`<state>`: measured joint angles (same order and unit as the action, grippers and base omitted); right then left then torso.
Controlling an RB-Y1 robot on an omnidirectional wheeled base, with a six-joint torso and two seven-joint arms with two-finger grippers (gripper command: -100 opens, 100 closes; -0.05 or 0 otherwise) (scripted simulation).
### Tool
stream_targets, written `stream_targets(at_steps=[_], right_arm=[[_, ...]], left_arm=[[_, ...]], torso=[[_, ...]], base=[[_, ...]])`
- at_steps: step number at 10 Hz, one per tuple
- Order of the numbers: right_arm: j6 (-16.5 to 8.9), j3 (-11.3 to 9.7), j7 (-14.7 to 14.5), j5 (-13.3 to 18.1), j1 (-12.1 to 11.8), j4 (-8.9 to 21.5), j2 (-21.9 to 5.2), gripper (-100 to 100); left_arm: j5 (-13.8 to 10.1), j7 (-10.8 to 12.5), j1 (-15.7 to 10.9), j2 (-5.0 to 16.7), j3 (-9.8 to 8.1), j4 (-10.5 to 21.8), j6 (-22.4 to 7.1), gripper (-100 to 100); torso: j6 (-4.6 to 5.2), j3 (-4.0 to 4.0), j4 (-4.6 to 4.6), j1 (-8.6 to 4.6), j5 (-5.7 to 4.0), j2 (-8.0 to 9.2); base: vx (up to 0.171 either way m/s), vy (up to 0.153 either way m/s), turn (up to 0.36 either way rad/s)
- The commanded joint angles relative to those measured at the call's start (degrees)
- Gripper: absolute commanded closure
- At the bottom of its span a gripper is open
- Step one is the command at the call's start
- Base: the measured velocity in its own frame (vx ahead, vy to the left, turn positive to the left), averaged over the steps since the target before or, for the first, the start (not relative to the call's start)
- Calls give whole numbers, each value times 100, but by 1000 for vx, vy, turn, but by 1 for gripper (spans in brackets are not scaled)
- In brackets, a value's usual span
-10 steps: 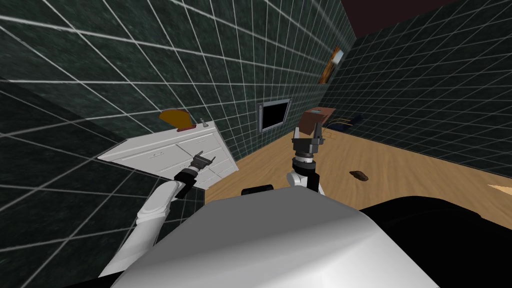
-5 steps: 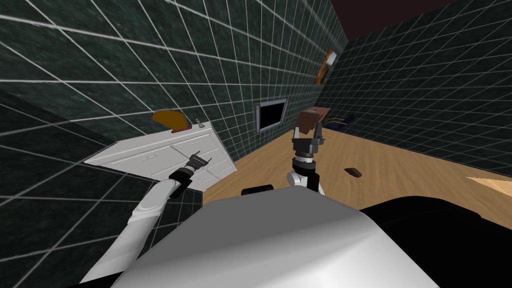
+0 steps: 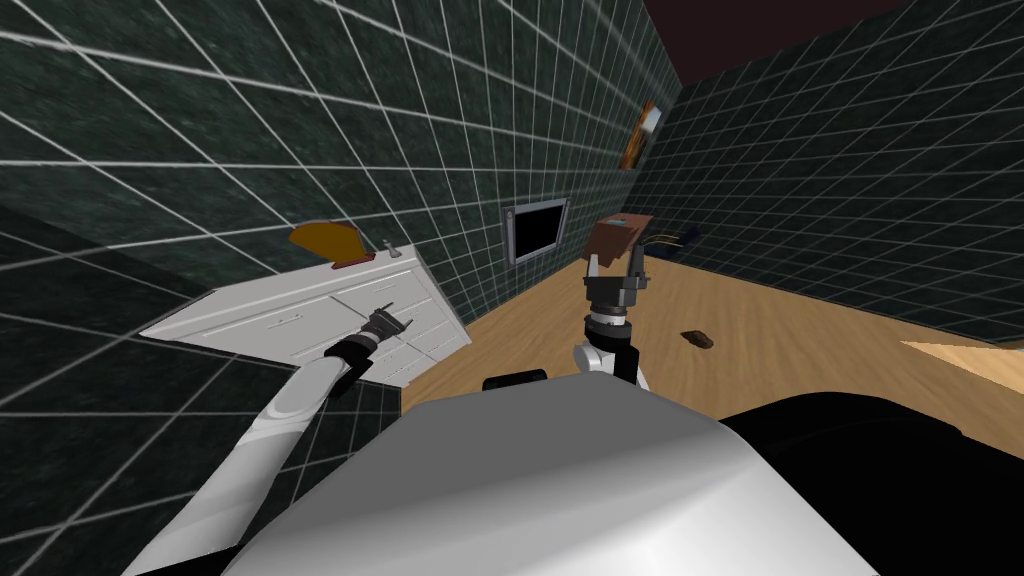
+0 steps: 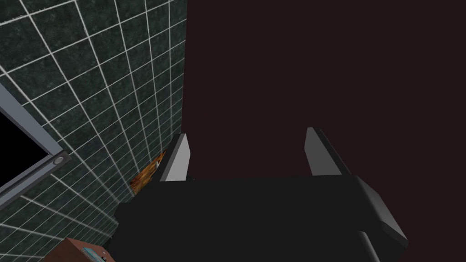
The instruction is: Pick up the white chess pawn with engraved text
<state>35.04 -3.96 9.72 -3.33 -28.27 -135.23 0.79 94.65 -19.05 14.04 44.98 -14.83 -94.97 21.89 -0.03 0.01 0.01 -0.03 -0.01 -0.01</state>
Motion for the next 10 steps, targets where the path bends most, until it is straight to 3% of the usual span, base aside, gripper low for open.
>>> stream_targets(at_steps=[1,4,5,7,8,9,10], right_arm=[[0,0,0,0,0,0,0,0],[0,0,0,0,0,0,0,0],[0,0,0,0,0,0,0,0],[0,0,0,0,0,0,0,0],[0,0,0,0,0,0,0,0],[0,0,0,0,1,0,0,0],[0,0,0,0,0,0,0,0]], left_arm=[[286,-130,-73,286,-40,202,14,-100],[658,-130,-73,294,-40,202,14,-100],[891,-312,-123,567,-91,391,38,-100],[1154,-312,-123,567,-91,391,38,-100],[1382,-492,-170,834,-142,575,62,-100],[1604,-492,-170,836,-142,575,62,-100],[1847,-670,-215,1071,-190,752,87,-100]], torso=[[0,0,0,0,0,0],[0,-1,0,1,0,-1],[0,-1,0,5,2,-1],[0,-2,-1,-1,0,-3],[-1,-1,-1,1,1,-2],[5,-3,-1,-4,-1,-5],[0,-3,-1,-3,-1,-5]], base=[[-2,-39,-155],[1,-14,-16],[2,-25,-155],[4,-19,-32],[7,-31,-152],[11,-25,-79],[15,-35,-157]])
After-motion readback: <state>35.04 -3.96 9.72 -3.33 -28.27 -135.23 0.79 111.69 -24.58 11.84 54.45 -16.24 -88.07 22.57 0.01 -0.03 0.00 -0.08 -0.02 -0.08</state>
